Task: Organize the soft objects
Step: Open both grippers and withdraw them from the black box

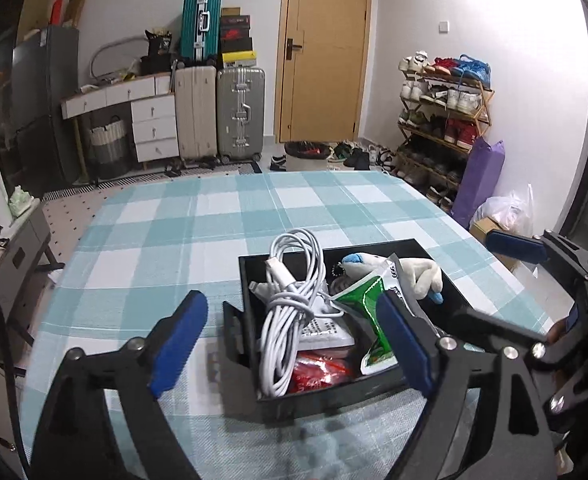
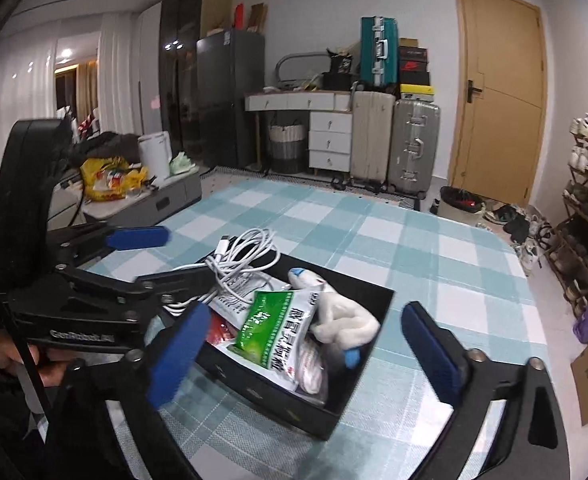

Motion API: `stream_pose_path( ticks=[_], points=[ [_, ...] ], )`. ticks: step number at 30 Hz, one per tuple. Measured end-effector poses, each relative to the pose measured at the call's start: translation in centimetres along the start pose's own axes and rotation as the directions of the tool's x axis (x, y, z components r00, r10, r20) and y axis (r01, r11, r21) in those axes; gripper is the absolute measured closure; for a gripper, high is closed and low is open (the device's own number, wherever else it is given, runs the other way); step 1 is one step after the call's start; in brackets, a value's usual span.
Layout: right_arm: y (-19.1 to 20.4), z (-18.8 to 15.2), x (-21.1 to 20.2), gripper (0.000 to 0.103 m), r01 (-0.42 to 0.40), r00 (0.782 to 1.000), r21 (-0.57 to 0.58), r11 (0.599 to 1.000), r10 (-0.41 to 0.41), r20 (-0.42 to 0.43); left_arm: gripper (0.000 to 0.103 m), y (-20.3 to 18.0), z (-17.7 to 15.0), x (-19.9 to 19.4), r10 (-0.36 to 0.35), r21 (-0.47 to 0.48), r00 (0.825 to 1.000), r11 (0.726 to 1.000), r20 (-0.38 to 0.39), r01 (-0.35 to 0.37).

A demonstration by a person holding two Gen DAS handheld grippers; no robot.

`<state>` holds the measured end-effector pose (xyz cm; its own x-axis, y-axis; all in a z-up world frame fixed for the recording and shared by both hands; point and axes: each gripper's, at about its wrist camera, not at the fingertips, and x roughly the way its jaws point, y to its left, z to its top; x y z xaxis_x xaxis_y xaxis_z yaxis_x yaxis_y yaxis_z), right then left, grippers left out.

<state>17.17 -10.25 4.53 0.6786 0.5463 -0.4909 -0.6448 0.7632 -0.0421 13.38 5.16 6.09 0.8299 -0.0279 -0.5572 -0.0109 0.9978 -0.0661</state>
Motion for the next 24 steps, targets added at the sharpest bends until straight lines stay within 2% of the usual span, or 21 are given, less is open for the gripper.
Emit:
stream_pose_path(
  ticks=[1, 4, 14, 24],
  points=[
    [-0.2, -0.2, -0.3, 0.002, 0.007, 1.000, 0.012, 1.000, -0.007, 0.005, 0.015, 0.1, -0.1, -0.2, 0.001, -0.001, 1.000, 1.000, -0.002, -0.001],
    [-0.7, -0.7, -0.9, 0.001, 0.011, 1.000, 0.059, 0.998, -0.011, 0.008, 0.000, 0.4, -0.6, -0.9, 0.020, -0.004, 1.000, 1.000, 0.011, -0.020],
    [-0.3, -3.1, -2.9, 0.001, 0.017, 0.997, 0.096, 0.995, -0.024, 0.067, 0.000, 0.0, -2.9, -3.1, 0.066, 0.001, 0.995, 0.998, 0.077, -0.066],
    [0.1, -5.1, -4.0, 0.001, 0.035, 0.991, 0.105, 0.994, -0.048, 0.125, 0.000, 0.0, -5.0, -3.0, 0.099, -0.022, 0.991, 0.995, 0.095, -0.098]
  ],
)
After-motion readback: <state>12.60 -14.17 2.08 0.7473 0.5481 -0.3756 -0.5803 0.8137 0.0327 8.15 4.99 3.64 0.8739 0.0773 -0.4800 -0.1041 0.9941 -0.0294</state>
